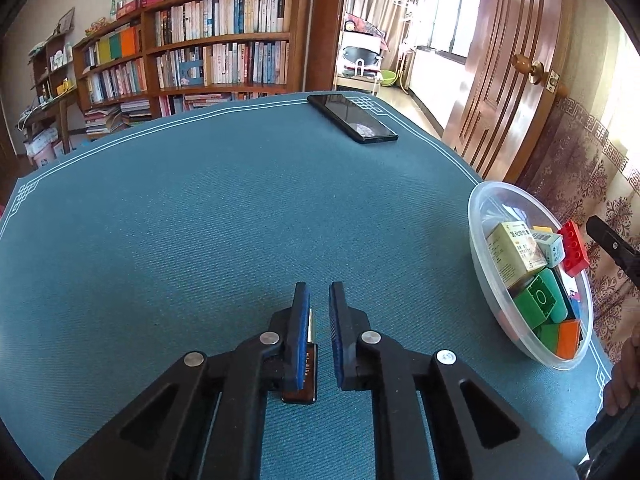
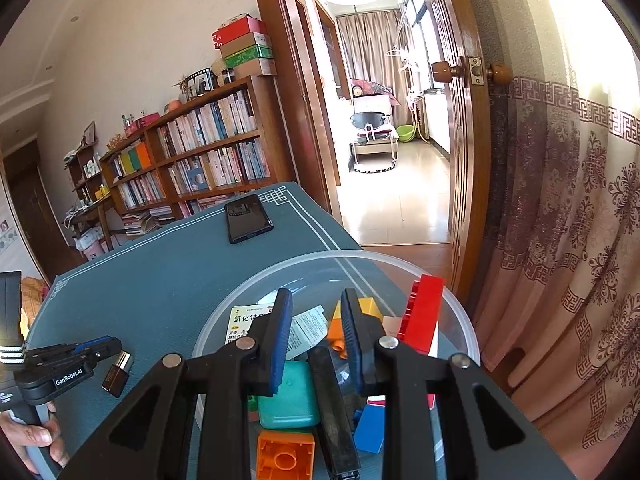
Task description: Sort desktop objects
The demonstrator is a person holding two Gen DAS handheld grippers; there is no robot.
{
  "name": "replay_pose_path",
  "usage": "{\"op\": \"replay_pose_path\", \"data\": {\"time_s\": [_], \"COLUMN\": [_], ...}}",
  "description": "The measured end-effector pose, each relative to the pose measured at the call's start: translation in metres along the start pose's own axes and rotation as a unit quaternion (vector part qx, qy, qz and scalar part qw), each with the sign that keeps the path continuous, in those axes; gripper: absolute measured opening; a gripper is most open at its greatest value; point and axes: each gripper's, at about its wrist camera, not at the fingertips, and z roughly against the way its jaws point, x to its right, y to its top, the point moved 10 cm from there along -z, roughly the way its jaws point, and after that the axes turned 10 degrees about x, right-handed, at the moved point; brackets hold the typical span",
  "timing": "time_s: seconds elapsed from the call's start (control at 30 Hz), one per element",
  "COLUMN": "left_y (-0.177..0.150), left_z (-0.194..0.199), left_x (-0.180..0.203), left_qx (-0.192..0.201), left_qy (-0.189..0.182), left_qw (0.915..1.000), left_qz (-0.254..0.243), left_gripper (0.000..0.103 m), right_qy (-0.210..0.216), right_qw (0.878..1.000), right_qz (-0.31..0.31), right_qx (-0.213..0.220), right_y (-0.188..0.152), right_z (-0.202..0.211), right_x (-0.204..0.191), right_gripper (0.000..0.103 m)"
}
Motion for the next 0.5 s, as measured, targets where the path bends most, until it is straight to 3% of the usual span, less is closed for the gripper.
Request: {"op": "replay_pose_path", "data": {"time_s": [0.27,0.37,0.43,0.5], "left_y": [0.013,0.007,0.002,-0.004], "left_z": [0.015,0.013,0.009,0.005], "left_x": [0.011,0.013,0.007,0.004], "left_qx": [0.018,-0.007,-0.018,-0.034], "left_qy": [-0.026,-0.026,-0.002,0.013], "left_qw": [0.9995,0.9995,0.9994,0.9984], "left_qz": [0.002,-0.020,-0.030,-0.044], "left_gripper": [0.011,0.012,0.017,0.038], "right_qy": [-0.001,0.003,0.008,0.014], "right_qw": [1.000,1.000,1.000,1.000], "right_qz": [-0.005,-0.007,-0.011,-0.014], "right_qx": [0.004,0.004,0.001,-0.001], "right_y": [0.005,0.005,0.004,0.003], "right_z": [0.002,0.003,0.003,0.003], "right_x": [0.003,0.001,0.000,-0.001], "right_gripper": [0.028,0.028,0.035,0.052]}}
